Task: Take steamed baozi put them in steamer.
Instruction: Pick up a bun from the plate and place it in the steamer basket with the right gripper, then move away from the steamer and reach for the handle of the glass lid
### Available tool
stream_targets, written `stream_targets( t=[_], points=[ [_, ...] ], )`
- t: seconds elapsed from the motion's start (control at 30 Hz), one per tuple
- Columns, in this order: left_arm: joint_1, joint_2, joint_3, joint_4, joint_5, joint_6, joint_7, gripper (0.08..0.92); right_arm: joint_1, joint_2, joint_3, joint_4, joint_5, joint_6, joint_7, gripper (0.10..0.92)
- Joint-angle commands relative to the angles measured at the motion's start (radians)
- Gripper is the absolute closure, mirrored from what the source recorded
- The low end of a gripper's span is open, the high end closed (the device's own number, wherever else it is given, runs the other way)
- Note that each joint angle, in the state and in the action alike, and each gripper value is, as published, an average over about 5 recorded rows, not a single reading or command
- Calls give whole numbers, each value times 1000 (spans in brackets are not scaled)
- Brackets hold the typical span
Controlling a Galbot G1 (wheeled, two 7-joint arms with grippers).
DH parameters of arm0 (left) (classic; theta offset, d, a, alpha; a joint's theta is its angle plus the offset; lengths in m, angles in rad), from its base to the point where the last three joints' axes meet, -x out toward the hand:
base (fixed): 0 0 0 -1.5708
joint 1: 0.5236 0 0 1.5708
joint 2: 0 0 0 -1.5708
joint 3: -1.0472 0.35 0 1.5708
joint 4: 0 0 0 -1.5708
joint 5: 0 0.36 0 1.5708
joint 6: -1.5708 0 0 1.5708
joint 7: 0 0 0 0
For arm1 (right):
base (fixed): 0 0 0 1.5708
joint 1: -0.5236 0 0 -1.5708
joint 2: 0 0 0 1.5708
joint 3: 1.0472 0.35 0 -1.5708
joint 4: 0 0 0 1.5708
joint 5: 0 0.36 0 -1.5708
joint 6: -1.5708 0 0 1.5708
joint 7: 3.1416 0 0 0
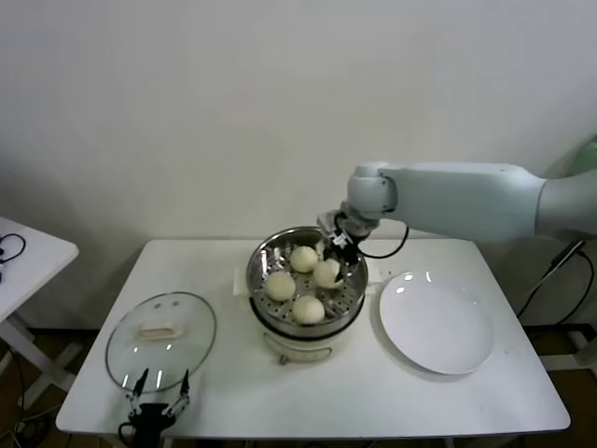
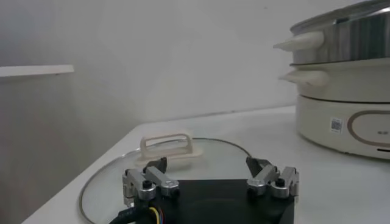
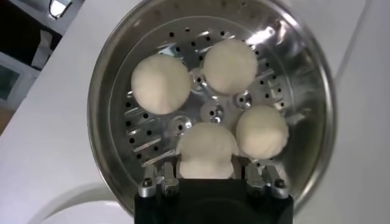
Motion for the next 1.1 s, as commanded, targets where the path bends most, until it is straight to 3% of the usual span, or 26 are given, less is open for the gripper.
stream_targets(
  t=[0.03,0.3,0.53,0.7,0.87,1.1],
  points=[
    [1,3,-1,1,-4,-2,0,177,-70,21,25,-15,-73,-9,17,431],
    [1,5,0,0,-4,-2,1,177,-52,25,16,-19,-82,9,-10,414],
    [0,13,-3,-14,-12,7,2,177,43,-21,23,-20,-41,48,-49,246],
    [-4,22,-7,-24,-16,12,2,177,122,-127,51,18,34,43,-22,205],
    [-10,39,-12,-36,-26,23,2,177,8,-366,257,149,108,14,233,203],
    [-24,67,-21,-49,-30,39,5,177,-567,-676,814,383,148,53,700,203]
  ],
)
